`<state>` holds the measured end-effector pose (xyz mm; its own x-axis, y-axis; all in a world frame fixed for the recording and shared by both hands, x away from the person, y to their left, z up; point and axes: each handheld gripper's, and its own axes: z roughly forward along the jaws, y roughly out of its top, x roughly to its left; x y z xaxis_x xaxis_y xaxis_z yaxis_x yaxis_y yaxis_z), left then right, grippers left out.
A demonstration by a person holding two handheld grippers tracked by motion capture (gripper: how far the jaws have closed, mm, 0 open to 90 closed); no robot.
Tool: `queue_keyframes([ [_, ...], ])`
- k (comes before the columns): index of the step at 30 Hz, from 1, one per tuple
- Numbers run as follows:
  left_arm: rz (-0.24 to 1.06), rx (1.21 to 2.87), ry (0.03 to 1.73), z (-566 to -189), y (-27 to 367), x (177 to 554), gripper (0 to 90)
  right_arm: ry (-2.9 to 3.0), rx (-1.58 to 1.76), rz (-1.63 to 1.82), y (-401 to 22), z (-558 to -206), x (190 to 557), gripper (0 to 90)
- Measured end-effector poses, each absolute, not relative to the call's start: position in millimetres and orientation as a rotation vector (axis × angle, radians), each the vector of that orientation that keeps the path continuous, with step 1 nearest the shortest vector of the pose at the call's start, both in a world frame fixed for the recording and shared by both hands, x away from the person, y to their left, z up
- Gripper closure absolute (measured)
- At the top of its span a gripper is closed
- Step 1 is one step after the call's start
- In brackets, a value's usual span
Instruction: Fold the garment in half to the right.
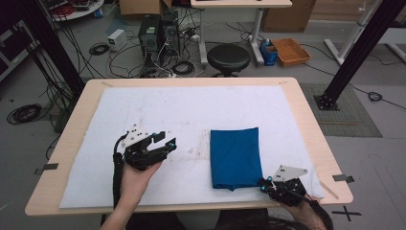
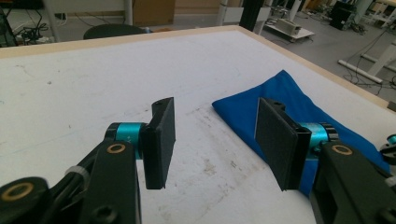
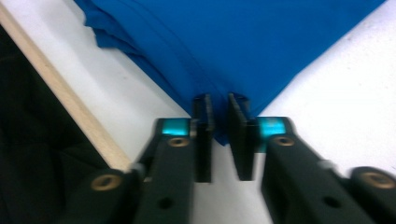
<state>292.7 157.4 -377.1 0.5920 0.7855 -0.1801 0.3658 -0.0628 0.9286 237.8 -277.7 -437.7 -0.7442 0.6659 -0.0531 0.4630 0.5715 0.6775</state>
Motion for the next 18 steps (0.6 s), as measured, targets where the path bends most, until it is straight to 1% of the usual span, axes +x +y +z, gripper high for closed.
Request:
queue_keyframes([
  [6, 0.442, 1.672, 0.967, -378, 157, 292, 47.8, 2.470, 0.975, 0.953, -287, -435, 235, 88.6],
  [9, 0.426, 1.692, 0.945, -378, 157, 292, 43.6, 2.475, 1.001, 0.984, -291, -433, 235, 77.7],
  [10, 0.412, 1.698, 0.935, -378, 157, 292, 42.5, 2.468, 1.000, 0.998, -292, -432, 235, 71.9],
  [11, 0.398, 1.704, 0.920, -378, 158, 293, 40.7, 2.455, 1.010, 1.022, -293, -430, 235, 63.8],
  [12, 0.384, 1.713, 0.906, -378, 160, 295, 38.2, 2.442, 1.024, 1.050, -295, -427, 237, 61.9],
  [13, 0.375, 1.716, 0.894, -378, 161, 297, 37.7, 2.428, 1.031, 1.085, -297, -423, 240, 61.6],
  [16, 0.374, 1.731, 0.879, -380, 166, 302, 37.7, 2.361, 1.057, 1.200, -303, -410, 253, 49.4],
  [17, 0.369, 1.734, 0.868, -380, 169, 304, 37.7, 2.340, 1.066, 1.239, -305, -406, 259, 46.4],
  [18, 0.374, 1.738, 0.859, -380, 172, 306, 37.7, 2.319, 1.070, 1.278, -307, -402, 265, 45.4],
])
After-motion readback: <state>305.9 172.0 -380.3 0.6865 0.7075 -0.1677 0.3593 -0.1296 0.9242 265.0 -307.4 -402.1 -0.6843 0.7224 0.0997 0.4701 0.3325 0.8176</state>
